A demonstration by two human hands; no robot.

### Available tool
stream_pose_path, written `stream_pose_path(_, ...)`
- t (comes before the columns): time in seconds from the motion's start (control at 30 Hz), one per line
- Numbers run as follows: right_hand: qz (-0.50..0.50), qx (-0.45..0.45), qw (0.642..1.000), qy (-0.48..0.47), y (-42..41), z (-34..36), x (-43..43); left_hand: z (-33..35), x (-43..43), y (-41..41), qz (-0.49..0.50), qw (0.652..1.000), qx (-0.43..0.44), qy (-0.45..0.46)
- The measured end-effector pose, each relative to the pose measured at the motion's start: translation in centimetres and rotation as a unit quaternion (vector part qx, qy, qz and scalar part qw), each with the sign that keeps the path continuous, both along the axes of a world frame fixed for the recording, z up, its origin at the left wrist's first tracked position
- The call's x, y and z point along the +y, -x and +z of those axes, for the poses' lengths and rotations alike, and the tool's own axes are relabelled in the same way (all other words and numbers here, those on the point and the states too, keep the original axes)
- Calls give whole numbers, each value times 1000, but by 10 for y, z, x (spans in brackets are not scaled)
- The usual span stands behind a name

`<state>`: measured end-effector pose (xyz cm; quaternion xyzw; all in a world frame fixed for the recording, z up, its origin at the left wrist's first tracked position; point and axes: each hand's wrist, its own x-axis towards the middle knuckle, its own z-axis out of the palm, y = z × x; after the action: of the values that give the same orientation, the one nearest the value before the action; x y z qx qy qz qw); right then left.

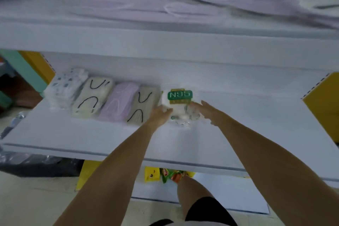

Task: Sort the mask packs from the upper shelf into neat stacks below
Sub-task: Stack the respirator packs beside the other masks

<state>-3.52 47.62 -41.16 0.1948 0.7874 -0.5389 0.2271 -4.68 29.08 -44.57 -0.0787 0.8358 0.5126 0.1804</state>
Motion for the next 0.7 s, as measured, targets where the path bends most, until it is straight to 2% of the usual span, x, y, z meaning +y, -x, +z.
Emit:
stream_pose_path(0.07,15,10,1000,18,2,-19,0,-25,5,16,-8,998,48,35)
stream_pose_path(0.1,17,34,999,23,3,-25,0,-16,10,12,1,996,85,35)
stream_pose_path(0.2,-38,72,996,44,6,-30,-3,-10,18,14,24,988,151,19)
stream_pose_path(0.3,-60,56,993,81,9,-35,-6,-11,16,22,-13,992,122,25)
stream_pose_path(0.33,-29,59,996,54,7,-36,-9,-14,15,22,-44,992,111,42)
stream_pose_path(0.4,49,86,993,-65,3,-44,-20,-19,7,22,-107,988,92,67)
stream_pose_path(0.47,67,129,978,-151,-1,-53,-29,-23,-4,24,-173,976,89,96)
stream_pose_path(0.53,65,152,970,-177,1,-61,-30,-29,-10,26,-222,953,119,169)
stream_pose_path(0.6,86,165,966,-179,10,-60,-27,-32,-7,29,-200,941,157,222)
stream_pose_path(0.7,117,194,937,-267,28,-55,-15,-34,3,33,-138,936,192,260)
